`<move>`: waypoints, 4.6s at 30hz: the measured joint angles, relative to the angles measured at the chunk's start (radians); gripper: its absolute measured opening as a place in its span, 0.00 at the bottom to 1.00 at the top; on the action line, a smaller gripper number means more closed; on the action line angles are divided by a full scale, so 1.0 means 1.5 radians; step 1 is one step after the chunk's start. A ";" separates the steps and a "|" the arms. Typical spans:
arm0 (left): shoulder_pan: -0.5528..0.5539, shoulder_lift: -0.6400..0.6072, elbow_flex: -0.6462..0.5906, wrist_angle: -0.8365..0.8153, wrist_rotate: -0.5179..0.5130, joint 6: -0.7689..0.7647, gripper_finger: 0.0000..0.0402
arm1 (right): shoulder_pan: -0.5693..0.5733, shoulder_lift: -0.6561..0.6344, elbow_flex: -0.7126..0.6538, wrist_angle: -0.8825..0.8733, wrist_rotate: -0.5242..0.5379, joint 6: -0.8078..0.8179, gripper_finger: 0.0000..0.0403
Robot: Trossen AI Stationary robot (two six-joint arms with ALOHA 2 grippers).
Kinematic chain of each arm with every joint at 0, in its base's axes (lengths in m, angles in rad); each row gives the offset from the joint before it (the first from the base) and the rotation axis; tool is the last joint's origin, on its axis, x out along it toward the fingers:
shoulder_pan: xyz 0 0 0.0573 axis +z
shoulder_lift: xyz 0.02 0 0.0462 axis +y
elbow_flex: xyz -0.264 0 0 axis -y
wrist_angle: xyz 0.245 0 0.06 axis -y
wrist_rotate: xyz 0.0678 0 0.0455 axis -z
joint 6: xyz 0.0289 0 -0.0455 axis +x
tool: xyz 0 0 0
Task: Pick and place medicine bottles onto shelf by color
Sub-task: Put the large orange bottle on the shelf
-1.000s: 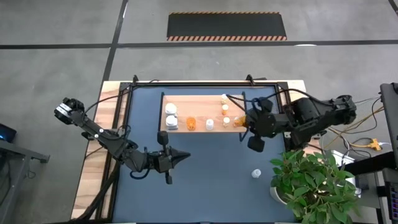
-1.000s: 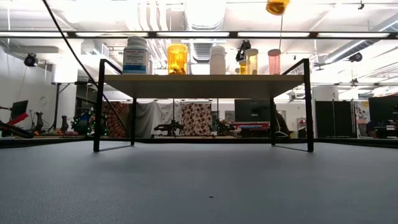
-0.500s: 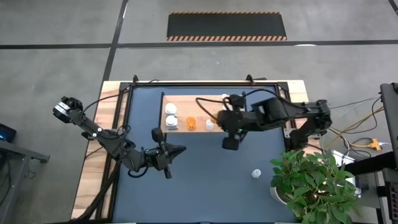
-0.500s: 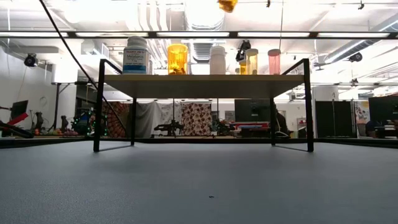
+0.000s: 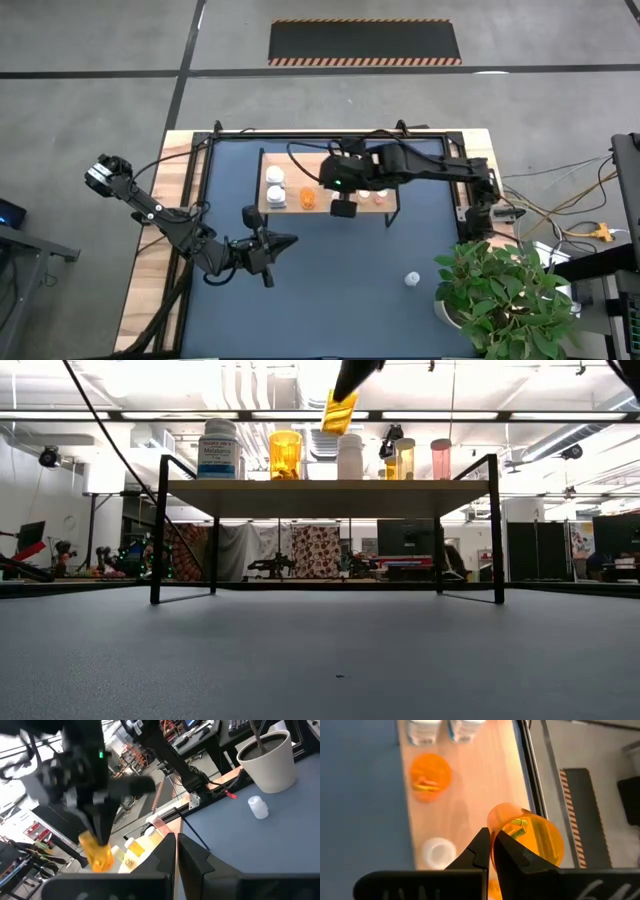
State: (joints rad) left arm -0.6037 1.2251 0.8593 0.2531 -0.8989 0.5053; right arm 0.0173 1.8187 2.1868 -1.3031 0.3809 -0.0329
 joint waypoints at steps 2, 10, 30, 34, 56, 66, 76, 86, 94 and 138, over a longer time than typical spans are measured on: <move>0.000 0.000 0.000 0.000 0.000 0.000 0.00 | -0.017 0.014 0.000 0.001 -0.015 -0.012 0.02; 0.000 0.000 0.000 0.000 0.000 0.000 0.00 | -0.067 0.070 -0.001 0.028 -0.087 -0.040 0.02; -0.001 0.000 0.000 0.000 0.001 0.000 0.00 | -0.096 0.096 -0.001 0.040 -0.207 -0.100 0.02; -0.001 0.000 0.000 0.000 0.001 0.000 0.00 | -0.097 0.100 -0.001 0.043 -0.203 -0.101 0.04; -0.001 0.000 -0.001 0.002 0.003 -0.003 0.00 | -0.063 0.021 0.018 -0.005 -0.202 -0.027 0.23; 0.017 0.000 -0.001 0.029 0.004 -0.078 0.00 | 0.107 -0.099 -0.117 0.042 -0.120 0.010 0.11; 0.092 0.008 0.018 0.030 0.006 -0.174 0.00 | 0.172 -0.306 -0.452 0.353 -0.096 -0.040 0.02; 0.225 0.016 0.136 -0.151 0.155 -0.257 0.00 | 0.169 -0.484 -0.683 0.578 -0.096 -0.096 0.02; 0.378 0.100 0.305 -0.459 0.290 -0.340 0.00 | 0.169 -0.560 -0.760 0.603 -0.096 -0.096 0.02; 0.474 0.235 0.416 -0.678 0.375 -0.351 0.00 | 0.169 -0.574 -0.820 0.627 -0.096 -0.070 0.02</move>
State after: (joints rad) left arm 0.1074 1.5778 1.4826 -0.7634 -0.3362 -0.0211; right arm 0.2707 0.9577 0.9562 -0.3621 0.2367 -0.1383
